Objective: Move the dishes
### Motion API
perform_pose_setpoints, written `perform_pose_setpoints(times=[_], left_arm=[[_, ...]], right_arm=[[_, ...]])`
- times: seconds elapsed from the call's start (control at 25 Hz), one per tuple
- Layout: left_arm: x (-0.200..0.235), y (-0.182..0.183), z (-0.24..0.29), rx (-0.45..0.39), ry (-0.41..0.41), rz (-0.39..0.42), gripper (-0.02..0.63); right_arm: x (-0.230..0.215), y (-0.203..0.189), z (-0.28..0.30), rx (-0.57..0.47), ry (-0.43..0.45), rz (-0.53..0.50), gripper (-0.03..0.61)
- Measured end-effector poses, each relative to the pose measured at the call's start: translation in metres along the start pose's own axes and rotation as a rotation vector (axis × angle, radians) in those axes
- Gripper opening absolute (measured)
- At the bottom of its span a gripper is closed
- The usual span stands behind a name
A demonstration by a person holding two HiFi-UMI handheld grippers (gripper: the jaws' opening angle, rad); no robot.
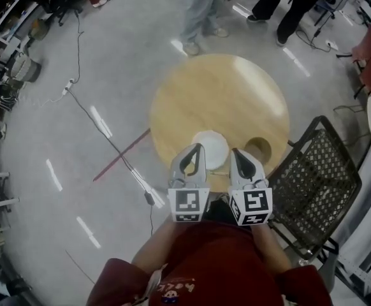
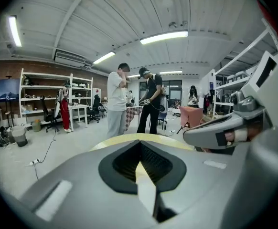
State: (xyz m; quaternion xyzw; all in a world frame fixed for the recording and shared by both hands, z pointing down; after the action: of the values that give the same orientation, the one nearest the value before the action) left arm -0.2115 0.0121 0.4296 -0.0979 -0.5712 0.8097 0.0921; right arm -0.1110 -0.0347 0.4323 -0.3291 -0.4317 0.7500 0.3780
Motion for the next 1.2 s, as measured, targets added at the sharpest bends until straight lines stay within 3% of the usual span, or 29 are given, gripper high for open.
perform_pose_setpoints(times=[0.32,0.44,0.88,1.2], left_arm=[[0.016,-0.045,0.007,0.139,-0.007,0.015,0.008],[0.022,-0.062,0.015,0.193,-0.017,0.018,0.043],[0.027,-0.114,0.034,0.377,-0.090,0.005,0.164],[0.028,-0.139,0.044,0.459,-0.125,0.002,0.196]], right_arm=[[0.001,-0.036,0.020,0.098,-0.036,0.083,0.029],[0.002,-0.049,0.031,0.136,-0.049,0.117,0.032],[-0.002,-0.096,0.054,0.264,-0.099,0.246,0.163],[-0.010,-0.124,0.068,0.337,-0.136,0.325,0.216]])
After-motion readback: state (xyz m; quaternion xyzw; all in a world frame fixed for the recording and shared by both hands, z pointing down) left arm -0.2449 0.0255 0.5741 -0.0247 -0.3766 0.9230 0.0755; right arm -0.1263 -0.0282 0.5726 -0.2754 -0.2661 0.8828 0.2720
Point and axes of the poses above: the fingertips, and each gripper's own axes: z forward along the fingers, x to its left, y out of its top, the point moved 2 cm from there along -z, backward along the fingers, and after that the axes turned 6 degrees about y, right-handed, at the moved point
